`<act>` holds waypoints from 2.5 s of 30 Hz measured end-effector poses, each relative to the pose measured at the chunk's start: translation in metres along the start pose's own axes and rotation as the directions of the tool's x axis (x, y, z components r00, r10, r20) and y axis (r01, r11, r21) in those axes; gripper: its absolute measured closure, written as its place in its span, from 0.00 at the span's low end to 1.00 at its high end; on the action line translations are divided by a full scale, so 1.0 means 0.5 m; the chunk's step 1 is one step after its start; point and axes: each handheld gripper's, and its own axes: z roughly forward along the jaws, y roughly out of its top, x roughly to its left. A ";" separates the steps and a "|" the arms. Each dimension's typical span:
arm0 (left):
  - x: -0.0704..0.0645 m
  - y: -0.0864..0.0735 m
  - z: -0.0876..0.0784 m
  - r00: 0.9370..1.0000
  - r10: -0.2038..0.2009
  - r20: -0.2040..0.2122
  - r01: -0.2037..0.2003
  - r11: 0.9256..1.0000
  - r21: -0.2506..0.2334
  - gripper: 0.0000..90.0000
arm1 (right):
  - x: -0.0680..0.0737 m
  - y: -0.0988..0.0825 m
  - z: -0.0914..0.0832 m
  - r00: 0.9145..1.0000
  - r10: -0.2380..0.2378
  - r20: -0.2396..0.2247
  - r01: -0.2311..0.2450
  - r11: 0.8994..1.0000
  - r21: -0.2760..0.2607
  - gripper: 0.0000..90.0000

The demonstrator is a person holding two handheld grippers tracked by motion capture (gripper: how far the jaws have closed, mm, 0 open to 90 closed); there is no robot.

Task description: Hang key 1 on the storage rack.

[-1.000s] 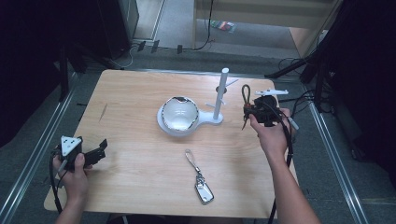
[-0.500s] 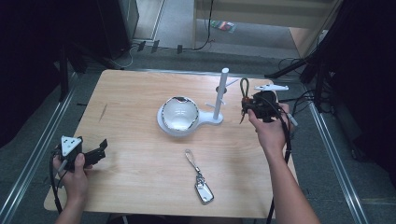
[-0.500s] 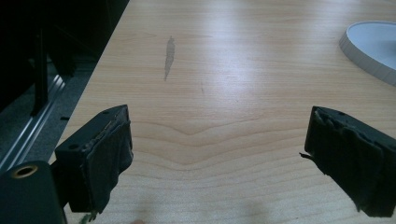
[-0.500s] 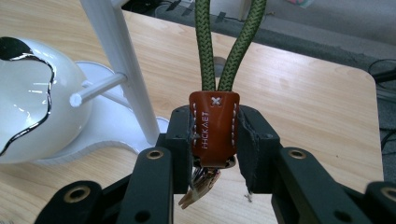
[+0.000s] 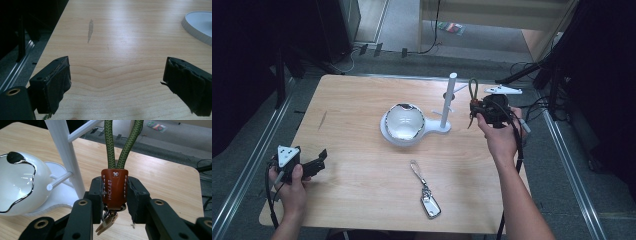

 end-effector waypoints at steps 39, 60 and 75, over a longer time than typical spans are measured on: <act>0.001 0.000 0.000 1.000 -0.003 0.001 0.003 1.000 0.003 0.09 | 0.030 0.002 0.025 0.997 -0.021 -0.074 0.022 1.000 0.015 0.76; 0.001 0.000 0.001 1.000 -0.004 0.001 0.004 1.000 0.004 0.09 | 0.049 -0.013 0.045 0.994 -0.049 -0.099 0.054 0.997 0.048 0.76; 0.001 0.000 0.001 1.000 -0.004 0.001 0.004 1.000 0.003 0.09 | 0.043 -0.017 0.040 0.991 -0.036 -0.127 0.042 0.998 0.040 0.68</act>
